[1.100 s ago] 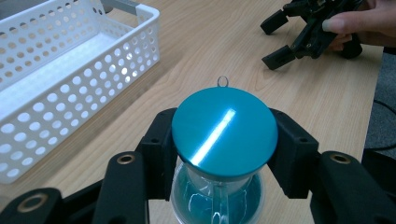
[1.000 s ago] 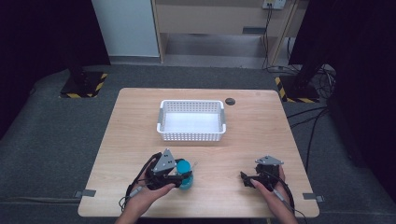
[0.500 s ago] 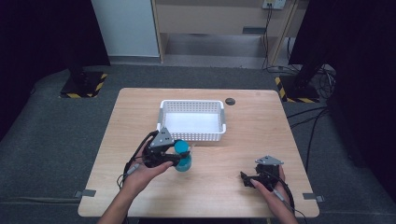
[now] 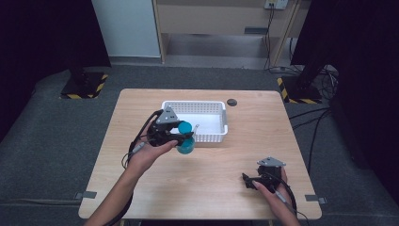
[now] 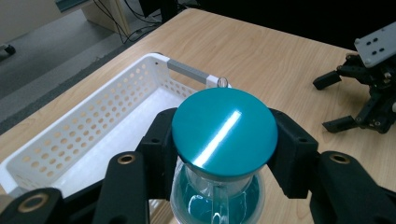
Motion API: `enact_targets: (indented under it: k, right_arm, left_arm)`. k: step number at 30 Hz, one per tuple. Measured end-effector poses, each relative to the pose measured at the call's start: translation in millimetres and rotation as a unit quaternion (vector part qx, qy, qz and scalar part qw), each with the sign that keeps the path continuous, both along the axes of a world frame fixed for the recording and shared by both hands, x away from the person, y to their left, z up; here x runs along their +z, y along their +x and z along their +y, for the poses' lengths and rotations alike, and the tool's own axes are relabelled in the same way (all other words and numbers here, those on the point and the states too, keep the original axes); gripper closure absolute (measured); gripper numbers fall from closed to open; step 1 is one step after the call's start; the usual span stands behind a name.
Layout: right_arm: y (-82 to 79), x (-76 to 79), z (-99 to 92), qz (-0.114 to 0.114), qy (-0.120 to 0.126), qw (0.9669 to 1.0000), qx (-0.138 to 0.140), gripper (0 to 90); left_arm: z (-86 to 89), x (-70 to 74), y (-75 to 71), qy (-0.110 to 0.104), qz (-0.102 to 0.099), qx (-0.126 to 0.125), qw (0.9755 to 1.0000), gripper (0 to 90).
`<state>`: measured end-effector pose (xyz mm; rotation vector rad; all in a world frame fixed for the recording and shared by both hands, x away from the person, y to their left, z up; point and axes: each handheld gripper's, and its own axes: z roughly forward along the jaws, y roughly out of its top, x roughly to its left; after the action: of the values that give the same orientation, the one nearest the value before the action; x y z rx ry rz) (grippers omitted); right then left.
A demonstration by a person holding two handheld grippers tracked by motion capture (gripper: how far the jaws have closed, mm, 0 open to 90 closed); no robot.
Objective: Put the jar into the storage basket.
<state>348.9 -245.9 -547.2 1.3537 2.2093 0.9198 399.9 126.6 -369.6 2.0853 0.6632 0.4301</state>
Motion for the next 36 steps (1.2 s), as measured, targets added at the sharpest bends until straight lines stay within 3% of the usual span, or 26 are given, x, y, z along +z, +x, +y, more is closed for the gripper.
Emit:
enact_targets:
  k: [7,14,23,36]
  right_arm:
    - [-0.1,0.0,0.0,0.000,0.000,1.0000,0.000,0.2]
    - [-0.1,0.0,0.0,0.000,0.000,1.0000,0.000,0.2]
    - [-0.1,-0.1,-0.1,0.000,0.000,1.0000,0.000,0.2]
    - [-0.2,-0.1,0.0,0.000,0.000,1.0000,0.000,0.2]
  left_arm:
    - [-2.9,9.2,12.5,0.003,-0.005,0.004,1.0000,47.2]
    - [-4.1,19.5,36.7,0.021,-0.011,0.011,0.9997,47.1]
    - [-0.4,29.7,64.7,0.011,-0.015,0.027,0.9995,47.1]
    - [-4.1,10.8,92.3,0.020,-0.002,0.051,0.9985,47.1]
